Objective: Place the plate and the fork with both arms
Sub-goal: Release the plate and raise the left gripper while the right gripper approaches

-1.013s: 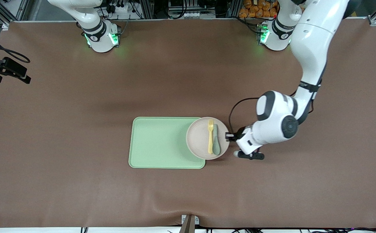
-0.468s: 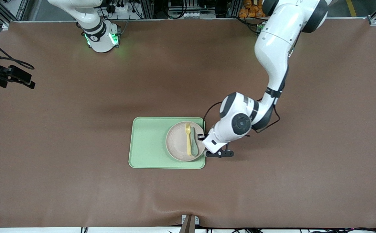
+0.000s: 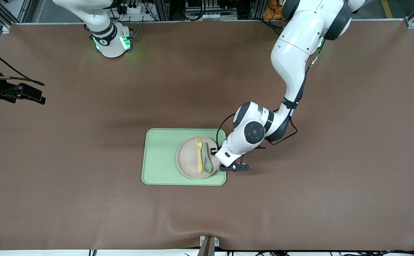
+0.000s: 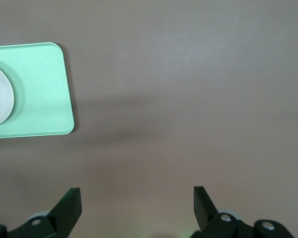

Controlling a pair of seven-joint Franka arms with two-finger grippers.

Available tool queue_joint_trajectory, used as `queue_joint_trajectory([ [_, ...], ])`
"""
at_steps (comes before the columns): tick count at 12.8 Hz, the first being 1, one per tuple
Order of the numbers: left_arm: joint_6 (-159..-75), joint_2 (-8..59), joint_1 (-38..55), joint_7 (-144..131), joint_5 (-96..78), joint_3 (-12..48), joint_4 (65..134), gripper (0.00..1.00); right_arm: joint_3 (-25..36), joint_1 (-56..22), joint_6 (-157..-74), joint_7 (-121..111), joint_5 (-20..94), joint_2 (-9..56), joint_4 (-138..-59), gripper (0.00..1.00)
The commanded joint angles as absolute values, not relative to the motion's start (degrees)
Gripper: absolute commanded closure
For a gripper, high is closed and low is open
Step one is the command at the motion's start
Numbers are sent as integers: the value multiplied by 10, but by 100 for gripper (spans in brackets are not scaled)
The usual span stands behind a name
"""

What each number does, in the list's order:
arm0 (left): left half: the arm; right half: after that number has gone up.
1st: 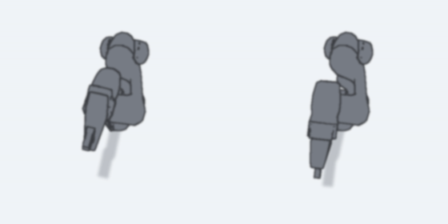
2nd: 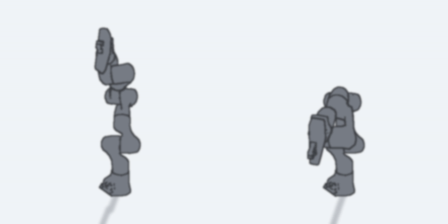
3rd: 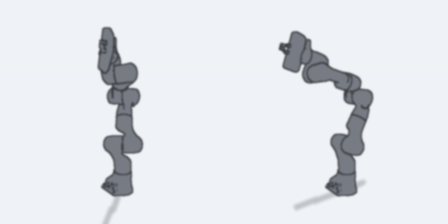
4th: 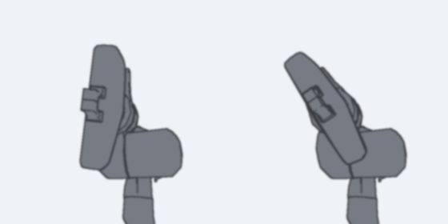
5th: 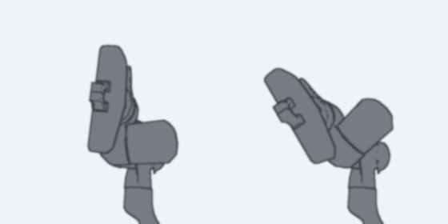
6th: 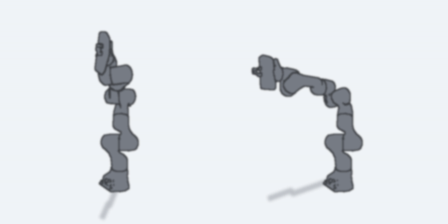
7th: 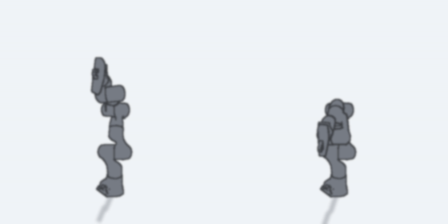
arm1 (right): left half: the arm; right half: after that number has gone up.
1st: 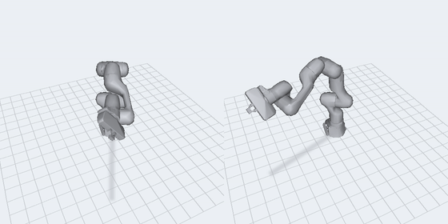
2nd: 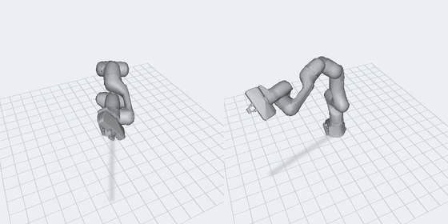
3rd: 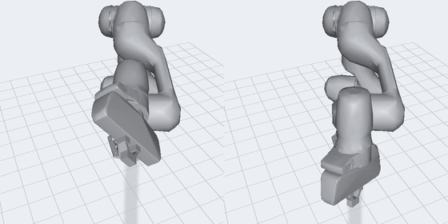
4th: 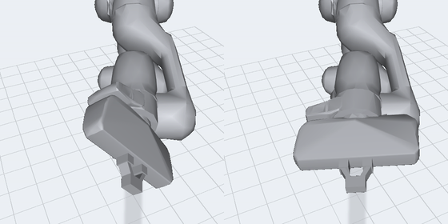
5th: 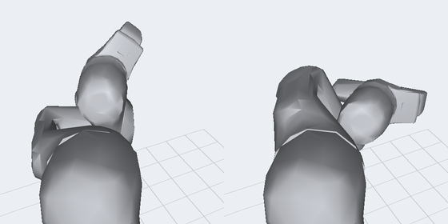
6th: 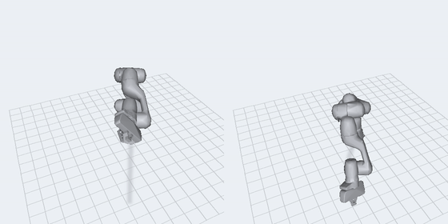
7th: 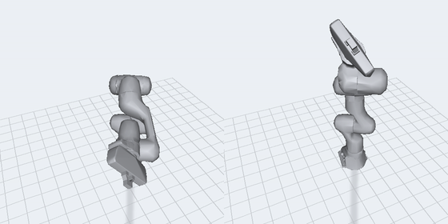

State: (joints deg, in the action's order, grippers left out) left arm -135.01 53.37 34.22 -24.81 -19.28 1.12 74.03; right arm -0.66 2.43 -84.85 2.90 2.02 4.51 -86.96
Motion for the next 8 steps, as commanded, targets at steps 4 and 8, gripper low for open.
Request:
queue_joint_trajectory([
  [4,-1354,531,359,-264,-184,4,727,0,-6,40,-835,25,25,62,-867,0],
  [8,-1304,469,341,-262,-181,-12,729,0,-10,9,-832,32,74,83,-866,0],
])
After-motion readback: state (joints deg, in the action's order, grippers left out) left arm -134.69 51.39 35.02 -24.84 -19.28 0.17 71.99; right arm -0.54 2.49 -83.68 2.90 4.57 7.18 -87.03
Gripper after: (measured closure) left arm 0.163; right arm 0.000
